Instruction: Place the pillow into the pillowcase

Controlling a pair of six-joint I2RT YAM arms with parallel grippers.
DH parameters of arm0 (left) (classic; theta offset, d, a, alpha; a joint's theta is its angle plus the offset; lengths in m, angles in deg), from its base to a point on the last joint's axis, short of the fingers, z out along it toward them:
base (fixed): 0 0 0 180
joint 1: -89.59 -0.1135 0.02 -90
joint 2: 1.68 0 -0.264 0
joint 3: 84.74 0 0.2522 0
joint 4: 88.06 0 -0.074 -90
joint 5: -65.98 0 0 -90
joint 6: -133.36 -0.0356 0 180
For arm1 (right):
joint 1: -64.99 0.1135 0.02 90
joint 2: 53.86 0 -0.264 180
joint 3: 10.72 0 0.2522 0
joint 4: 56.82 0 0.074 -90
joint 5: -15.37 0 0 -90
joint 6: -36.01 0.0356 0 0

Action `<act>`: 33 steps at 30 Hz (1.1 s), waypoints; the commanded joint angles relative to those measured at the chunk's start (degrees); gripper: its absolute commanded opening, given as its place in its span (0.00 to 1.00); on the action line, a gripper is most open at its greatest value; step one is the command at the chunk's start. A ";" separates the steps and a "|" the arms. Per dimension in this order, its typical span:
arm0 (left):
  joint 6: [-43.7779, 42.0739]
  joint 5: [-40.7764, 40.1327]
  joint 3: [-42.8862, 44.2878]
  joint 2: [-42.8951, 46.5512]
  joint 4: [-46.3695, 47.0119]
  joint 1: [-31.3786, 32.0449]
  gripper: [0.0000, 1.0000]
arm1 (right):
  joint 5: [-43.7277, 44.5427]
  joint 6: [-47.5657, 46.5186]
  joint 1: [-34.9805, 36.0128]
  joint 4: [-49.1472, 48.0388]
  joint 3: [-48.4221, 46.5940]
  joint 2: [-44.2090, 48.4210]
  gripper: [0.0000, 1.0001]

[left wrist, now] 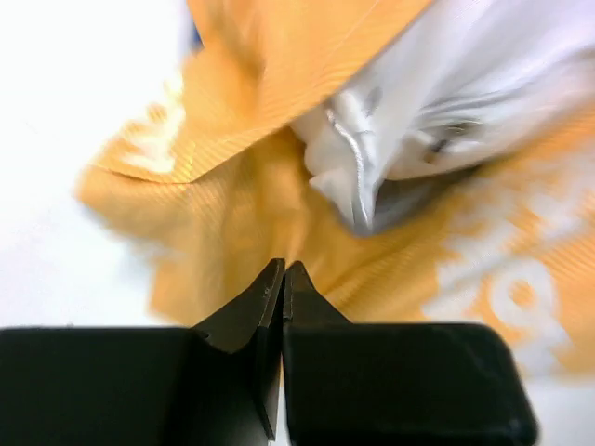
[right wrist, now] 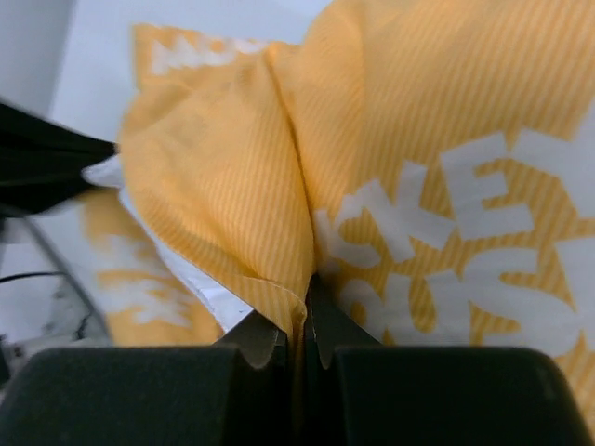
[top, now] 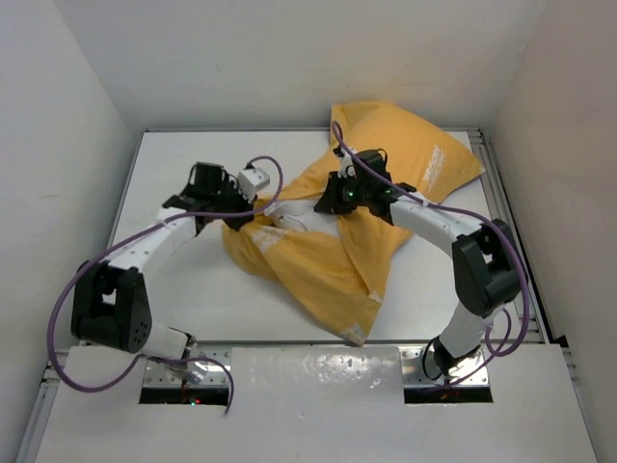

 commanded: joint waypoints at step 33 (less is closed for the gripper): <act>-4.35 16.66 12.84 12.06 -3.54 -5.09 0.19 | -0.64 -10.64 -6.29 12.46 3.19 20.90 0.01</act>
